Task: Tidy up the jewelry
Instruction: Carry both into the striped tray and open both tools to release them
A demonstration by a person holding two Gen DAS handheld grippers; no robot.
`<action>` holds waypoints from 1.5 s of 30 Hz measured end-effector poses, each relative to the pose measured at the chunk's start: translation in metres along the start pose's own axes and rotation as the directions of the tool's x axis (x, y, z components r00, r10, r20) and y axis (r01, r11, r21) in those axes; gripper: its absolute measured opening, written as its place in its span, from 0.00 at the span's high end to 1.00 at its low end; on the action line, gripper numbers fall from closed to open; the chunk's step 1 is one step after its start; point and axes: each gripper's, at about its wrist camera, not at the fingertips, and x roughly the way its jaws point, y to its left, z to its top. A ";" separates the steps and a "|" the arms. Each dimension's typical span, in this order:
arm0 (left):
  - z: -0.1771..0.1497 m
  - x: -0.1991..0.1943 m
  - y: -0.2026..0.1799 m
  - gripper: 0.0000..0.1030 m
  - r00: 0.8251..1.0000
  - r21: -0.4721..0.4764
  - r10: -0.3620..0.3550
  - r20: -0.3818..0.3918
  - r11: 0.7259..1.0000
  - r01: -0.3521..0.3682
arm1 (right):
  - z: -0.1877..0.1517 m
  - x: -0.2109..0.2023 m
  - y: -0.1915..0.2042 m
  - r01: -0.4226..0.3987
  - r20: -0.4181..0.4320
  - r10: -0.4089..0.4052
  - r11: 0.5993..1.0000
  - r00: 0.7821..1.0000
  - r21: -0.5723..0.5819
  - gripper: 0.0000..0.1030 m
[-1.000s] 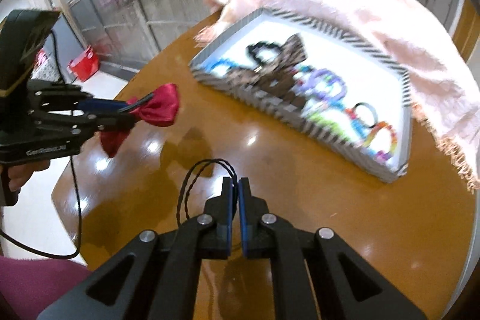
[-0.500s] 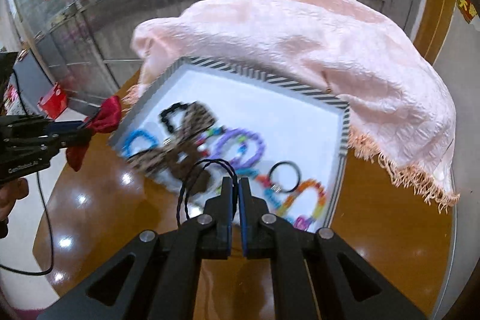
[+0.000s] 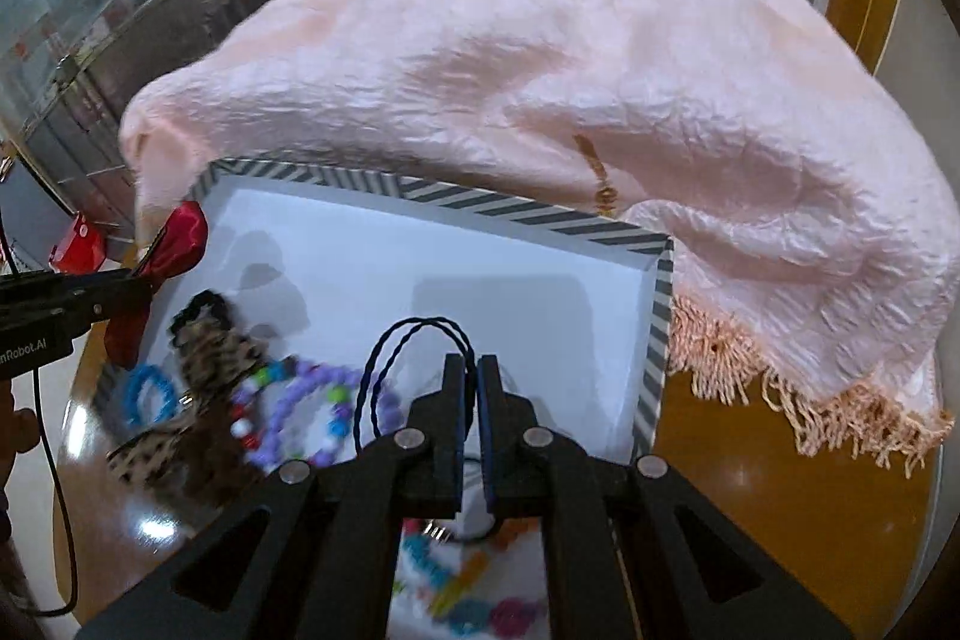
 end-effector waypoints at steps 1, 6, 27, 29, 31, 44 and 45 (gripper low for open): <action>0.003 0.006 -0.001 0.94 1.000 -0.003 0.001 -0.005 1.000 -0.001 | 0.001 0.005 -0.001 0.001 -0.006 -0.001 1.000 1.000 0.003 0.96; 0.014 0.029 0.001 0.94 1.000 -0.018 0.007 -0.022 1.000 -0.007 | 0.006 0.027 -0.005 0.013 -0.016 -0.013 1.000 1.000 0.005 0.96; 0.001 0.040 -0.023 0.86 0.999 0.000 0.047 -0.007 0.999 -0.047 | -0.008 0.042 -0.010 0.052 -0.032 -0.051 0.998 0.998 0.036 0.71; 0.001 0.034 -0.026 0.84 0.999 0.008 0.049 0.008 0.999 -0.049 | -0.013 0.031 -0.014 0.046 -0.011 -0.046 0.998 0.999 0.049 0.62; -0.002 0.025 -0.031 0.84 0.998 0.015 0.051 0.027 0.999 -0.051 | -0.017 0.023 -0.014 0.039 0.001 -0.039 0.998 0.999 0.057 0.61; -0.054 -0.042 -0.036 0.84 0.991 -0.033 0.061 0.120 0.998 -0.057 | -0.044 -0.045 0.012 -0.042 0.059 0.036 0.994 0.998 0.102 0.48; -0.054 -0.041 -0.030 0.84 0.990 -0.039 0.060 0.124 0.998 -0.055 | -0.045 -0.049 0.013 -0.045 0.064 0.039 0.994 0.997 0.102 0.47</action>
